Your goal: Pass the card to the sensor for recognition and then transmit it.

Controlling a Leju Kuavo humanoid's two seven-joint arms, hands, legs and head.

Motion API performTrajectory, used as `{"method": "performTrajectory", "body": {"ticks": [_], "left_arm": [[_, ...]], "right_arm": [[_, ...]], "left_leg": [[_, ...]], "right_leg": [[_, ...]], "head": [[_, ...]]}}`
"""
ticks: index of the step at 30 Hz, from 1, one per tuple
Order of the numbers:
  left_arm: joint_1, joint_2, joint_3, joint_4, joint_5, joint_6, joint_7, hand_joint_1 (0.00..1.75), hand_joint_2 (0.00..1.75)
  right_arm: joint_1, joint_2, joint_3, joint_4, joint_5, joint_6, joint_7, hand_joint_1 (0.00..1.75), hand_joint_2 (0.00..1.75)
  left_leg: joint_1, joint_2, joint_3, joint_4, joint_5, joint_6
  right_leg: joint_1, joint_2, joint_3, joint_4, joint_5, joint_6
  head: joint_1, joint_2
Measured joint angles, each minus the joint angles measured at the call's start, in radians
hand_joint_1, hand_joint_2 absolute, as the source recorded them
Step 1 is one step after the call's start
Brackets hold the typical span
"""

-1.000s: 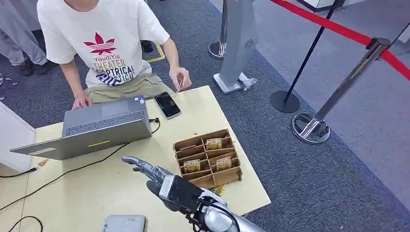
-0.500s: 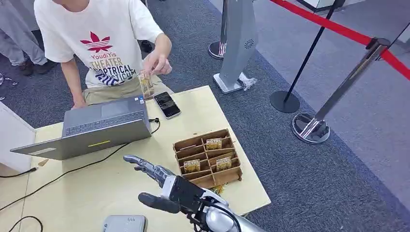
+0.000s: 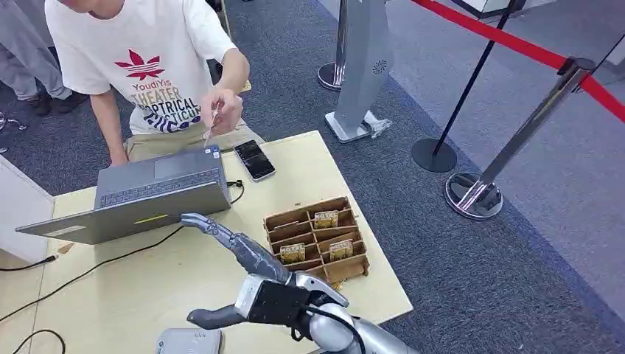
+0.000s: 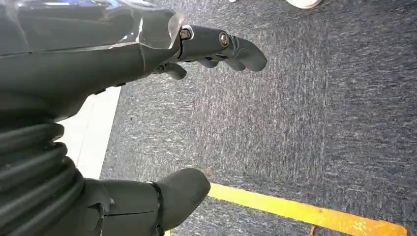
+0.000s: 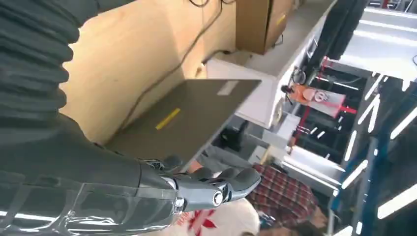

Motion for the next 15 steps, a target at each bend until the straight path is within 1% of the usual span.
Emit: {"method": "performTrajectory", "body": {"ticks": [4, 8, 12, 15], "left_arm": [[0.000, -0.002, -0.002, 0.000, -0.008, 0.001, -0.008, 0.00, 1.75], [-0.002, -0.003, -0.008, 0.000, -0.018, 0.002, -0.013, 0.00, 1.75], [-0.003, -0.004, -0.012, 0.000, -0.023, 0.005, -0.016, 0.00, 1.75], [-0.005, -0.006, -0.019, 0.000, -0.030, 0.009, -0.016, 0.00, 1.75]], "right_arm": [[-0.043, 0.011, 0.011, -0.023, 0.101, -0.059, -0.019, 0.00, 1.75], [-0.102, 0.027, 0.036, -0.029, 0.226, -0.149, -0.032, 0.00, 1.75], [-0.167, 0.040, 0.075, -0.017, 0.374, -0.289, -0.037, 0.00, 1.75], [-0.211, 0.051, 0.105, 0.017, 0.497, -0.395, -0.035, 0.00, 1.75]], "left_leg": [[0.000, 0.000, 0.000, 0.000, 0.000, 0.000], [0.000, 0.000, 0.000, 0.000, 0.000, 0.000], [0.000, 0.000, 0.000, 0.000, 0.000, 0.000], [0.000, 0.000, 0.000, 0.000, 0.000, 0.000]], "right_leg": [[0.000, 0.000, 0.000, 0.000, 0.000, 0.000], [0.000, 0.000, 0.000, 0.000, 0.000, 0.000], [0.000, 0.000, 0.000, 0.000, 0.000, 0.000], [0.000, 0.000, 0.000, 0.000, 0.000, 0.000]], "head": [[0.000, 0.000], [0.000, 0.000], [0.000, 0.000], [0.000, 0.000]]}}
